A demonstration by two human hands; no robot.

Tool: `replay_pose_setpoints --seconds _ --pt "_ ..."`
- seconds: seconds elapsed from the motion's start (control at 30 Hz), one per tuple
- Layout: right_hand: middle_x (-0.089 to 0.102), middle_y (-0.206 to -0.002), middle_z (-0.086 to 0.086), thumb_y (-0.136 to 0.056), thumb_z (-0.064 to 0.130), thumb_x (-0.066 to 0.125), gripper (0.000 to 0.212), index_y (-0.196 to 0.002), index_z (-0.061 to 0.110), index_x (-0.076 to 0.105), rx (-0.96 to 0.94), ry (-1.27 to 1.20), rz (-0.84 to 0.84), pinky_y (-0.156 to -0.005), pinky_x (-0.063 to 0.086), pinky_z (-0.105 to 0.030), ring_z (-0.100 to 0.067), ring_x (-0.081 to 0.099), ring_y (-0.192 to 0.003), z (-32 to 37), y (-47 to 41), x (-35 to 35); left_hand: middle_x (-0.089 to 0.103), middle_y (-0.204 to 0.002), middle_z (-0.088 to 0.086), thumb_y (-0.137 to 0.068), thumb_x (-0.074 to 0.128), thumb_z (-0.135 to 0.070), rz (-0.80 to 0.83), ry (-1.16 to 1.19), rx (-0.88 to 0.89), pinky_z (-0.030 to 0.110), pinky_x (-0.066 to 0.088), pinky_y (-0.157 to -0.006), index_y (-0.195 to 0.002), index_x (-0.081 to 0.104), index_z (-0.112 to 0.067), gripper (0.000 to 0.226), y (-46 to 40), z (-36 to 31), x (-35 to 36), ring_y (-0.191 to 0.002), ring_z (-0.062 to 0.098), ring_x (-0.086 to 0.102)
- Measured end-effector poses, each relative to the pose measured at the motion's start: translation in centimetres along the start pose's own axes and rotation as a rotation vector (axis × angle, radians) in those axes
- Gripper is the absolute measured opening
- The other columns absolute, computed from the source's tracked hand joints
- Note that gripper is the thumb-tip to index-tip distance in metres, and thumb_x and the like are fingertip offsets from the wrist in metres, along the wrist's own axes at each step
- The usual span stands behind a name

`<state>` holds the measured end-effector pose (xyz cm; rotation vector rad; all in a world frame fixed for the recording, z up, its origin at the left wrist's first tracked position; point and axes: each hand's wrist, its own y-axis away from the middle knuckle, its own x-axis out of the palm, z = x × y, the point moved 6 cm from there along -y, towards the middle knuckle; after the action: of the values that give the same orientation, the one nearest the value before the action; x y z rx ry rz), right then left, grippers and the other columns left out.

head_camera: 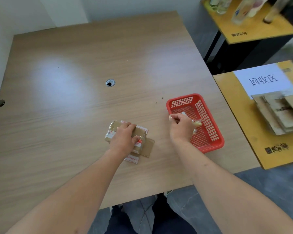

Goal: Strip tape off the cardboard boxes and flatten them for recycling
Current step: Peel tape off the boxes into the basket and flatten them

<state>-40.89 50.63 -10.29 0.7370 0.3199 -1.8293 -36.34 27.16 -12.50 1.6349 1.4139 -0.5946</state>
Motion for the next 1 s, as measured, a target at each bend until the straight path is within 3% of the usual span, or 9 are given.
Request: replay_pose_setpoints --seconds 0.07,0.17,0.33,0.5,0.63,0.73,0.83,0.9,1.0 --pt "0.075 -0.108 -0.006 -0.093 0.012 0.073 0.014 -0.105 0.014 0.079 0.036 0.085 -0.064 -0.088 0.035 -0.017 -0.022 0.067 -0.103 -1.8 -1.3 -2.0 0.051 -0.135 -0.002 -0.094 0.070 -0.032 -0.053 0.001 -0.012 0.044 0.049 -0.092 -0.133 0.055 -0.022 0.043 -0.3 -0.8 0.4 -0.121 0.028 0.050" --pt "0.074 -0.108 -0.008 -0.091 0.010 0.072 0.014 -0.103 0.012 0.079 0.115 0.162 -0.084 -0.091 0.045 -0.028 -0.027 0.066 -0.103 -4.2 -2.1 -3.3 0.054 -0.123 -0.001 -0.096 0.065 -0.037 -0.109 -0.079 -0.030 0.040 0.048 -0.076 -0.111 0.055 -0.023 0.023 0.0 -1.8 0.7 -0.108 0.029 0.054" --pt "0.076 -0.104 -0.009 -0.089 0.014 0.075 0.009 -0.095 0.014 0.082 0.208 0.282 0.046 -0.080 0.045 -0.024 -0.029 0.069 -0.098 -7.5 -2.3 -3.2 0.057 -0.119 0.002 -0.101 0.041 -0.059 -0.095 -0.531 -0.191 0.047 0.038 -0.101 -0.113 0.055 -0.034 0.031 0.5 -1.8 0.2 -0.113 0.030 0.056" --pt "0.070 -0.104 0.000 -0.088 0.021 0.079 0.008 -0.094 0.026 0.076 0.102 0.295 0.012 -0.079 0.053 -0.035 -0.027 0.066 -0.098 -6.7 -1.4 -3.9 0.055 -0.113 0.006 -0.101 0.041 -0.060 -0.078 -0.448 -0.300 0.045 0.043 -0.089 -0.107 0.056 -0.028 0.036 1.6 -0.7 -0.9 -0.107 0.032 0.054" --pt "0.051 -0.102 0.004 -0.093 0.024 0.072 0.010 -0.102 0.025 0.071 -0.115 0.307 0.020 -0.072 0.044 -0.032 -0.021 0.056 -0.087 -4.2 -0.8 -3.3 0.052 -0.114 -0.005 -0.096 0.057 -0.049 -0.051 -0.172 -0.114 0.044 0.053 -0.083 -0.102 0.054 -0.031 0.019 2.1 0.0 -1.1 -0.101 0.026 0.056" --pt "0.057 -0.102 0.002 -0.091 0.018 0.069 0.013 -0.102 0.024 0.072 -0.263 0.251 0.135 -0.075 0.048 -0.033 -0.018 0.058 -0.087 -2.4 0.6 -1.0 0.044 -0.140 -0.010 -0.095 0.060 -0.031 0.116 -0.123 0.061 0.038 0.050 -0.087 -0.116 0.056 -0.041 0.024 2.9 0.8 -0.6 -0.118 0.022 0.054" --pt "0.063 -0.083 0.009 -0.090 0.016 0.070 0.006 -0.091 0.021 0.073 -0.286 0.131 0.440 -0.074 0.051 -0.030 -0.007 0.059 -0.073 -1.5 3.5 3.0 0.036 -0.149 -0.005 -0.100 0.054 -0.027 0.223 -0.171 0.061 0.039 0.046 -0.097 -0.133 0.054 -0.052 0.041 3.5 2.2 -0.5 -0.130 0.022 0.047" --pt "0.068 -0.077 0.011 -0.091 0.024 0.072 0.005 -0.096 0.024 0.073 -0.239 0.071 0.622 -0.075 0.058 -0.034 -0.007 0.065 -0.072 -1.4 6.0 5.5 0.039 -0.142 -0.001 -0.104 0.047 -0.035 0.269 -0.280 0.033 0.042 0.045 -0.101 -0.145 0.040 -0.059 0.047 4.0 3.4 -0.5 -0.125 0.026 0.048" --pt "0.074 -0.098 0.010 -0.089 0.031 0.077 0.042 -0.128 0.030 0.064 -0.161 -0.054 0.682 -0.085 0.060 -0.036 -0.010 0.071 -0.086 -1.1 8.6 7.8 0.044 -0.110 0.004 -0.106 0.043 -0.041 0.246 -0.291 -0.071 0.036 0.045 -0.092 -0.151 0.019 -0.059 0.054 4.4 4.7 -0.6 -0.105 0.033 0.056"
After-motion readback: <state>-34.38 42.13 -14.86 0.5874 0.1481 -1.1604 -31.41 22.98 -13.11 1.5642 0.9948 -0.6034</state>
